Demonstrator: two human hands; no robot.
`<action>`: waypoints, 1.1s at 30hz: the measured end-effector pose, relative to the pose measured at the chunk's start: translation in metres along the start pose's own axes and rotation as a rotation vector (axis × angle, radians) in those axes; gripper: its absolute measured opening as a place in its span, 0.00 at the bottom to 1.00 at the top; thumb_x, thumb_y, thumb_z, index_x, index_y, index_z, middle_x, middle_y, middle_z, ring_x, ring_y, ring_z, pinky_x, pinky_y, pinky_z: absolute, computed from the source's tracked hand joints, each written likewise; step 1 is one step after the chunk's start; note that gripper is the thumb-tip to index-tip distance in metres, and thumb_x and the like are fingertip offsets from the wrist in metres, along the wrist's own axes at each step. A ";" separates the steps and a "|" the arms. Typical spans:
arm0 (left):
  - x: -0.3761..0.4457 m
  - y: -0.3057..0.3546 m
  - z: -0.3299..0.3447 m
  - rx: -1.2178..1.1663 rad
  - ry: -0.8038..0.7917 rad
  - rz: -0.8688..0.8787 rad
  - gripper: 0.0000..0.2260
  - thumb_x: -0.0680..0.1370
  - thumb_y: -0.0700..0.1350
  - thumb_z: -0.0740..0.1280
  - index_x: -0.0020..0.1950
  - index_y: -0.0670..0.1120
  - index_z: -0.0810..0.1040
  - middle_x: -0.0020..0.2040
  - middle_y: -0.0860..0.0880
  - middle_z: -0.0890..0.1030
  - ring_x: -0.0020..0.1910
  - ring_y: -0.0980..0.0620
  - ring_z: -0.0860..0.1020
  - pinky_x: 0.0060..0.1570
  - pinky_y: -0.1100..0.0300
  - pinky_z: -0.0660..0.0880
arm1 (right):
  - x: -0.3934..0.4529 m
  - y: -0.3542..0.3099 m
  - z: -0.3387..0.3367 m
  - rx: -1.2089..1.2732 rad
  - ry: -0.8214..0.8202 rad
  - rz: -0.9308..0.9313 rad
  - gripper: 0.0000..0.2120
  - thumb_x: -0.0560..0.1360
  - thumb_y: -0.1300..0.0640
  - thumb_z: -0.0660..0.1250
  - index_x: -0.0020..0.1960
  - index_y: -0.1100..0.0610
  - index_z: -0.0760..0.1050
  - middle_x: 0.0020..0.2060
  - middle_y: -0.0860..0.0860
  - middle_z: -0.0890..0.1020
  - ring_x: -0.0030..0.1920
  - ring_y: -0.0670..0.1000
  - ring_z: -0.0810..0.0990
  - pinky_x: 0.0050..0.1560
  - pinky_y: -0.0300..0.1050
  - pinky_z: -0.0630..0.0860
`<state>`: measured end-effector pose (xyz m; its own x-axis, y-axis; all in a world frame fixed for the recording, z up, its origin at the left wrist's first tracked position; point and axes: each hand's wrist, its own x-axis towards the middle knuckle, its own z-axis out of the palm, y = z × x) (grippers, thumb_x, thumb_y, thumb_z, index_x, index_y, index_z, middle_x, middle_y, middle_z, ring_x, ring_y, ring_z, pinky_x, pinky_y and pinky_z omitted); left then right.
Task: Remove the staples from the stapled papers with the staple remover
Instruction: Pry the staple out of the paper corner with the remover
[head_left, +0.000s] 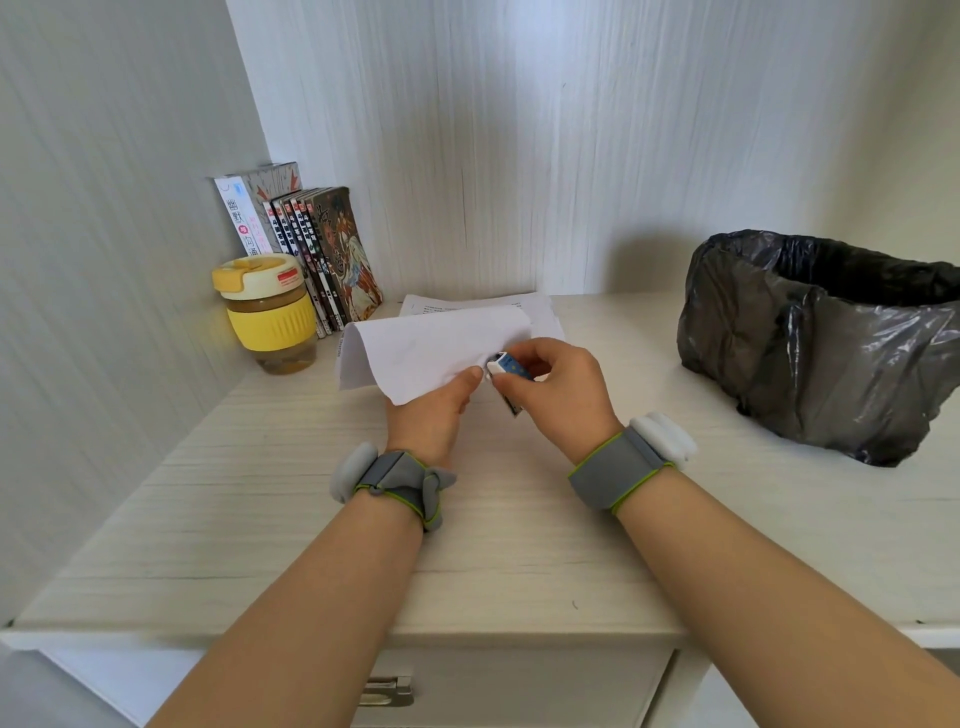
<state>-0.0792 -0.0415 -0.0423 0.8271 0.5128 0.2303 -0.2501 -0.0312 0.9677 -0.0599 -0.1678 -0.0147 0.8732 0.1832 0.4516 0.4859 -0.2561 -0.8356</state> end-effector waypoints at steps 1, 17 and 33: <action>0.000 0.000 0.000 -0.010 0.000 0.000 0.06 0.71 0.38 0.70 0.37 0.45 0.75 0.27 0.56 0.74 0.25 0.59 0.70 0.34 0.62 0.67 | 0.001 0.000 0.000 0.030 -0.002 0.014 0.09 0.68 0.63 0.72 0.49 0.62 0.80 0.32 0.41 0.76 0.32 0.38 0.73 0.33 0.21 0.69; 0.002 -0.001 0.000 -0.119 0.045 0.003 0.09 0.70 0.36 0.71 0.38 0.47 0.74 0.31 0.51 0.74 0.30 0.54 0.69 0.40 0.59 0.69 | 0.006 -0.003 -0.009 0.643 -0.155 0.463 0.05 0.73 0.66 0.66 0.47 0.62 0.78 0.25 0.46 0.81 0.26 0.42 0.78 0.30 0.35 0.77; 0.004 -0.005 -0.002 -0.090 0.028 -0.006 0.18 0.70 0.37 0.71 0.28 0.59 0.80 0.25 0.57 0.79 0.25 0.60 0.74 0.41 0.55 0.73 | 0.009 -0.002 -0.023 0.644 -0.445 0.615 0.03 0.75 0.61 0.64 0.44 0.58 0.76 0.33 0.52 0.78 0.27 0.44 0.78 0.27 0.36 0.77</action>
<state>-0.0760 -0.0373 -0.0467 0.8145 0.5367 0.2202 -0.2903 0.0485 0.9557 -0.0523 -0.1873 -0.0020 0.8086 0.5646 -0.1654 -0.2749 0.1140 -0.9547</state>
